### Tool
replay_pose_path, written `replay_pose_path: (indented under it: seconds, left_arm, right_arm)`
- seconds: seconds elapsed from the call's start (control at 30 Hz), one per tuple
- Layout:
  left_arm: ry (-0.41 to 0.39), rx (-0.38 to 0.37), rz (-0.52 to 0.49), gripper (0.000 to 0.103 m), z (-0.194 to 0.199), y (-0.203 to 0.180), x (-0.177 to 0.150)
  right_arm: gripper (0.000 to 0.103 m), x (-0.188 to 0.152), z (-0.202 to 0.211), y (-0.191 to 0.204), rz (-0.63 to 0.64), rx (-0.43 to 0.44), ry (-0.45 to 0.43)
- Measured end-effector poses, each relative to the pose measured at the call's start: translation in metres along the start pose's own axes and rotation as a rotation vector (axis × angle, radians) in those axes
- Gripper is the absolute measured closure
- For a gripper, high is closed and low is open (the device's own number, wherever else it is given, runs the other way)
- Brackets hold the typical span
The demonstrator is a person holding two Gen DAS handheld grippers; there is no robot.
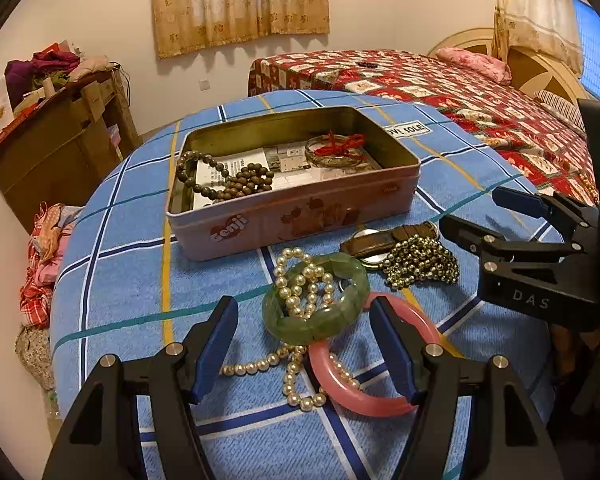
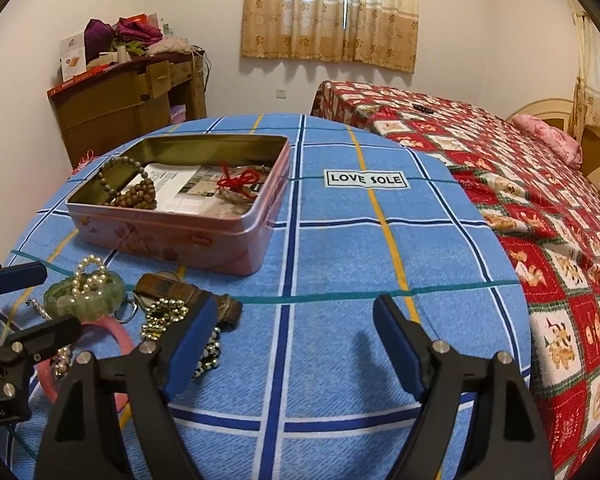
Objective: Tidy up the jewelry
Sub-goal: 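Close the left gripper on the green jade pendant, then lift the jade pendant with the left gripper while the right gripper grasps the silver bead chain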
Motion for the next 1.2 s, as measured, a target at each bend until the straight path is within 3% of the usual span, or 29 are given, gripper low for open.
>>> replay_pose_path:
  seconds: [0.17,0.4,0.7,1.03,1.2]
  left_arm:
    - [-0.011,-0.028,0.005,0.035,0.003,0.001,0.002]
    - [0.010,-0.056,0.006,0.065,0.000,0.000,-0.002]
    - [-0.007,-0.079,0.052,0.086,0.005,0.012,0.000]
    - [-0.079,-0.005,0.055,0.088,0.022,0.036,0.013]
    - [-0.112,-0.004,0.091,0.089,0.033,0.048,0.019]
  right_arm:
    - [0.021,-0.001,-0.001,0.002,0.009,-0.001,0.005]
    - [0.021,-0.001,-0.001,0.003,0.012,0.005,0.009]
    - [0.021,-0.003,-0.003,0.007,0.020,0.012,0.018]
    - [0.021,-0.002,-0.002,0.006,0.018,0.016,0.013]
    - [0.021,0.001,0.004,0.006,0.005,0.028,-0.021]
Point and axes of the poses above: each gripper's, at about its wrist camera, not at the fingertips, and z roughly against the way its jaws point, y to its left, x to its top, the point moved 10 cm from there along -z, roughly the way its jaws point, and after that the axes turned 3 degrees about z, right-handed, at the moved point
